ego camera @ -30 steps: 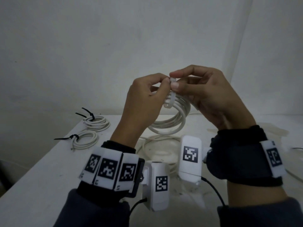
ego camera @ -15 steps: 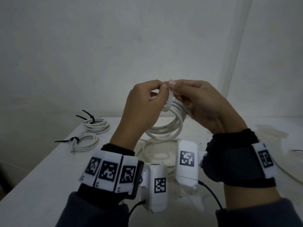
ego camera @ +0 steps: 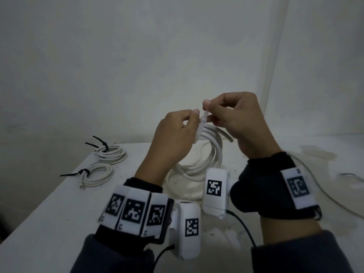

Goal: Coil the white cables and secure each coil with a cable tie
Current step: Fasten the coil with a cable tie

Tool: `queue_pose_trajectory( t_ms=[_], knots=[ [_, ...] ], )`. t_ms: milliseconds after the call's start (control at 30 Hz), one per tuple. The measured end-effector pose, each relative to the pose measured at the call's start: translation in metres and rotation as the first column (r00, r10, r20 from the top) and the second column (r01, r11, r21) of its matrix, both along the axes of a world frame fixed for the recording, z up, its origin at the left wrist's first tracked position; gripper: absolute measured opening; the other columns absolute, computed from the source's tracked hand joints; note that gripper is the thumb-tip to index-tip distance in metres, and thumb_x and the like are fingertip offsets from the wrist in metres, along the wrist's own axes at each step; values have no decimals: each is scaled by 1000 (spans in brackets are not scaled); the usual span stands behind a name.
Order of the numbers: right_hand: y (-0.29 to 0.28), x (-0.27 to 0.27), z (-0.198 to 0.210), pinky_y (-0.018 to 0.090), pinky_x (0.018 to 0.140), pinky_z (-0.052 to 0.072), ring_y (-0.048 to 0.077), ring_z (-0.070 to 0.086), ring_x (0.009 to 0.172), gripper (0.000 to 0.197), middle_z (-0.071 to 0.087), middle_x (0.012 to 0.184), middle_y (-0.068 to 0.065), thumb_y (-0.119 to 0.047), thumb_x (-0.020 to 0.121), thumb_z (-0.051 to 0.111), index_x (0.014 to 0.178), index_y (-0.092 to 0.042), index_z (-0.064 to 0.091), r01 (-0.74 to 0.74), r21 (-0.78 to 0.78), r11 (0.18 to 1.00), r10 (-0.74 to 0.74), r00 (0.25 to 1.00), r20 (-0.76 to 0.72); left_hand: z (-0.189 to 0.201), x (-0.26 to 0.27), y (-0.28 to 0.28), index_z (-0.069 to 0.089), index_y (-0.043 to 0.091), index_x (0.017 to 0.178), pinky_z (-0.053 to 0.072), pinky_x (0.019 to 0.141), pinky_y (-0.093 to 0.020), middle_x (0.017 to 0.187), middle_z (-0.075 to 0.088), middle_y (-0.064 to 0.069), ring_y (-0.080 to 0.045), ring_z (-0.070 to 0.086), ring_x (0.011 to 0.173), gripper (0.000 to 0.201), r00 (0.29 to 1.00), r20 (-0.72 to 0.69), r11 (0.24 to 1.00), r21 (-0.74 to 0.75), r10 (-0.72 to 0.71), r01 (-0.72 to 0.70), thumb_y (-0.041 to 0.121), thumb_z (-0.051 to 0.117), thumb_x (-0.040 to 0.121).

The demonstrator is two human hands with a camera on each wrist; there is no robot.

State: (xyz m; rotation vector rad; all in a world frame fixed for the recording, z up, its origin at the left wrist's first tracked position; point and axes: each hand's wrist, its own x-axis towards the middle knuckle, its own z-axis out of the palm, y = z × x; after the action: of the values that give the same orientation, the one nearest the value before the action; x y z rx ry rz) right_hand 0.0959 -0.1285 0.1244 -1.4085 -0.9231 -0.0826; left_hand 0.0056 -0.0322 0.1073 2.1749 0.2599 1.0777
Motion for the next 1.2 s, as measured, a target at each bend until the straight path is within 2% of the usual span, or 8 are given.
queue_pose_trajectory(
  t_ms=[233, 500, 667, 833, 933, 1000, 1067, 1200],
  knots=[
    [-7, -7, 8, 11, 53, 46, 10, 65, 58, 15, 61, 74, 21, -8, 88, 66, 76, 2, 66, -83, 88, 993, 77, 995, 69, -3, 1, 8, 52, 17, 58, 28, 49, -25, 44, 43, 6, -7, 38, 38, 46, 998, -57, 955, -296, -9, -8, 36, 42, 99],
    [-13, -18, 13, 12, 55, 47, 6, 63, 56, 10, 61, 74, 19, -1, 86, 64, 76, -2, 66, -312, 8, 950, 307, 941, 142, -7, 3, 9, 51, 15, 59, 30, 50, -26, 52, 48, -1, -12, 41, 45, 46, 996, -69, 971, -230, 58, -73, 33, 39, 100],
    [-3, 10, -2, 13, 54, 44, 8, 57, 55, 18, 60, 73, 20, -7, 89, 65, 74, 4, 64, -58, 103, 993, 59, 998, -14, -11, 3, 10, 54, 14, 57, 33, 51, -24, 43, 47, 7, -5, 42, 41, 53, 983, -181, 997, -66, -38, 26, 35, 35, 101],
    [19, 36, -12, 13, 48, 42, -2, 53, 41, 22, 57, 59, 8, -3, 89, 64, 67, 0, 61, 55, -95, 994, -64, 994, -91, -9, 5, 9, 51, 21, 49, 31, 50, -16, 43, 46, 9, -3, 43, 44, 58, 978, -207, 990, 140, 11, 18, 33, 33, 102],
    [27, 38, -14, 17, 49, 44, -1, 54, 42, 26, 58, 63, 2, -7, 92, 61, 66, -4, 57, -1, -222, 975, -27, 992, -123, -15, 4, 14, 56, 25, 47, 32, 46, -13, 37, 45, 9, -3, 43, 39, 56, 965, -254, 998, 9, -57, 61, 48, 40, 96],
    [27, 37, -10, 23, 56, 49, 7, 59, 49, 23, 59, 67, 4, -10, 93, 61, 71, -3, 58, -65, -262, 963, 27, 989, -145, -18, 2, 16, 62, 30, 66, 31, 47, -18, 47, 49, 12, -1, 41, 40, 35, 964, -224, 987, -107, -140, 119, 54, 49, 89],
    [25, 34, -4, 26, 58, 49, 13, 58, 54, 19, 60, 68, 8, -12, 93, 61, 77, -1, 60, -108, -268, 957, 65, 984, -166, -19, 1, 16, 63, 23, 82, 29, 48, -22, 49, 50, 15, 1, 41, 40, 28, 964, -189, 977, -142, -187, 161, 49, 54, 88],
    [24, 24, 1, 22, 57, 46, 13, 55, 58, 18, 60, 66, 8, -15, 91, 64, 83, 2, 65, -198, -206, 958, 124, 937, -325, -22, 1, 12, 63, 4, 80, 24, 43, -16, 37, 44, 16, 1, 38, 35, 33, 976, -86, 964, -196, -202, 182, 32, 54, 95]
  ],
)
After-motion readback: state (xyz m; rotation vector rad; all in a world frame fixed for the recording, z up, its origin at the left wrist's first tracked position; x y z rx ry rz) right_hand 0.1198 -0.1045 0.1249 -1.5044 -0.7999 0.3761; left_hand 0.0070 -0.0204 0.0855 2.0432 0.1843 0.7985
